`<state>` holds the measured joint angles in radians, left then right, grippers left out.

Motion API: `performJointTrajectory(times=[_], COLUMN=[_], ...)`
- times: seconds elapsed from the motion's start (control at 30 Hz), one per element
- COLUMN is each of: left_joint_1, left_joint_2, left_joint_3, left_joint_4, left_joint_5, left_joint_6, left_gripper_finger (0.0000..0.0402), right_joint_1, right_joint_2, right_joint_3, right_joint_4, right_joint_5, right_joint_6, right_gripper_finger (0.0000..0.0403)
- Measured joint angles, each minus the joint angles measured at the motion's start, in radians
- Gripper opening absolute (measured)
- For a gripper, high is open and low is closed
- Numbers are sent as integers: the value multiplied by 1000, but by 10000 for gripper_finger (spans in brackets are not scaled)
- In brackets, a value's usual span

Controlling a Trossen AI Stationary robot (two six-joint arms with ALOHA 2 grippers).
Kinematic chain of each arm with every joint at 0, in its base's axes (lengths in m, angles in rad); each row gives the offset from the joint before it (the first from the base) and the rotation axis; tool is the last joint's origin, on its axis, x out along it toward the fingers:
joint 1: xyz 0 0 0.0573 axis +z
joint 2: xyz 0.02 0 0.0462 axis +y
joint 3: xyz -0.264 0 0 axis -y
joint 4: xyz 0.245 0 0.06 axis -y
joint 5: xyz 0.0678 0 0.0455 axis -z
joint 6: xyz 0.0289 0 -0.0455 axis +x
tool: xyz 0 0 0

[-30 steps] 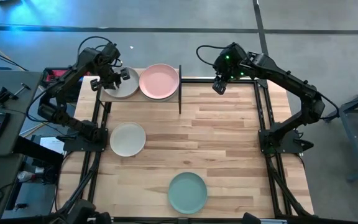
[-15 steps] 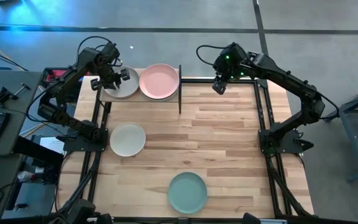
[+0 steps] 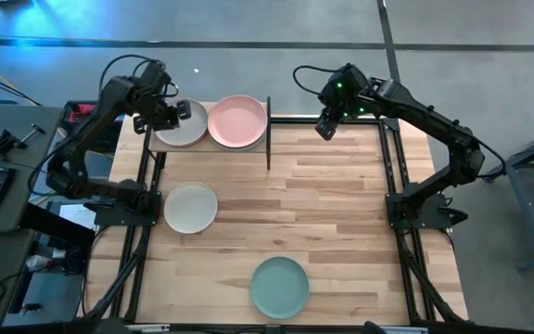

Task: Place and stack plates onto a shelf
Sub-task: Stack the blue plate on top of the gray plate on the shelf

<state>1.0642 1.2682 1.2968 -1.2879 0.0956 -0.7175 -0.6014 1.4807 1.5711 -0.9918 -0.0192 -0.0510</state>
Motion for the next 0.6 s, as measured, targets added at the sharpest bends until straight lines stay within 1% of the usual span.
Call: performJointTrajectory(times=[0.13, 0.23, 0.43, 0.6], left_joint_1=[-65, -136, -320, -472], left_joint_2=[-68, -109, -158, -169], left_joint_3=[0, 0, 0, 0], left_joint_4=[7, 7, 6, 6], left_joint_5=[34, 44, 46, 49], left_joint_6=[34, 51, 57, 57], left_gripper_finger=[67, 67, 67, 67], right_joint_1=[12, 51, 193, 341], right_joint_2=[0, 0, 0, 7], right_joint_3=[0, 0, 0, 0], right_joint_4=[-27, -55, -98, -97], right_joint_5=[-89, -123, -121, -86], right_joint_6=[81, 144, 289, 443], right_gripper_finger=[160, 160, 160, 160])
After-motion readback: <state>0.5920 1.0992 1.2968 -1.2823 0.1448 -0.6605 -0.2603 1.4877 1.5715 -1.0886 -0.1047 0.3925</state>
